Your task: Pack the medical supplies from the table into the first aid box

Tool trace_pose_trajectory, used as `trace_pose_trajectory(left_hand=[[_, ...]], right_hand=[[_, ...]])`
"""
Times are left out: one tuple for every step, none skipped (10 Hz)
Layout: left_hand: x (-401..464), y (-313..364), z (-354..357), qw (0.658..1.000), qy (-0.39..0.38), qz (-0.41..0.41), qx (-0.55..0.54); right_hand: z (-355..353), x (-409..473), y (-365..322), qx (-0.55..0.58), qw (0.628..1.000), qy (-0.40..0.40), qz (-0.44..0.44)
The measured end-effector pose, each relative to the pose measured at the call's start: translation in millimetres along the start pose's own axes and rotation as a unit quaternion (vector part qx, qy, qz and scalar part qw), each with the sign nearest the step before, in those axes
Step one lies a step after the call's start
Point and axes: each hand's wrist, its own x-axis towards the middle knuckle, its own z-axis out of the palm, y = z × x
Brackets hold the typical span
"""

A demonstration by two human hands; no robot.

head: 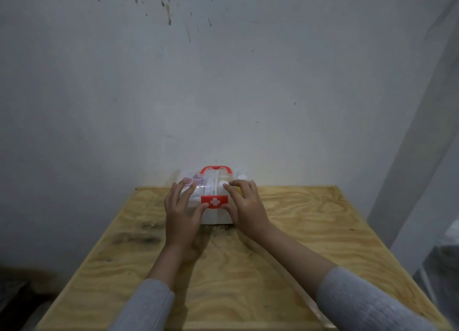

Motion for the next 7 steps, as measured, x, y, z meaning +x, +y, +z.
trace_pose_trajectory(left_hand=[[13,-1,7,1.0,-0.02,-0.016,0.009],[26,-1,16,0.999,-0.035,-0.025,0.022],[33,1,24,0.998,-0.039,-0.034,0.041],[38,1,25,0.996,-0.047,-0.036,0.059],[37,8,24,0.993,-0.067,-0.053,0.078],[40,14,21,0.99,-0.082,-0.078,0.086],[8,30,8,0.996,-0.067,-0.019,0.048]], right_hand=[[1,10,3,0.014,1.0,-0.013,0.019],[4,22,12,0.026,0.999,-0.017,0.032],[5,29,16,0.029,0.998,-0.045,0.042],[8,30,19,0.01,0.999,-0.039,0.027],[3,30,12,0.003,0.998,-0.041,0.048],[1,21,-2,0.062,0.992,-0.038,0.104],[-29,14,-19,0.181,0.954,0.131,0.198]])
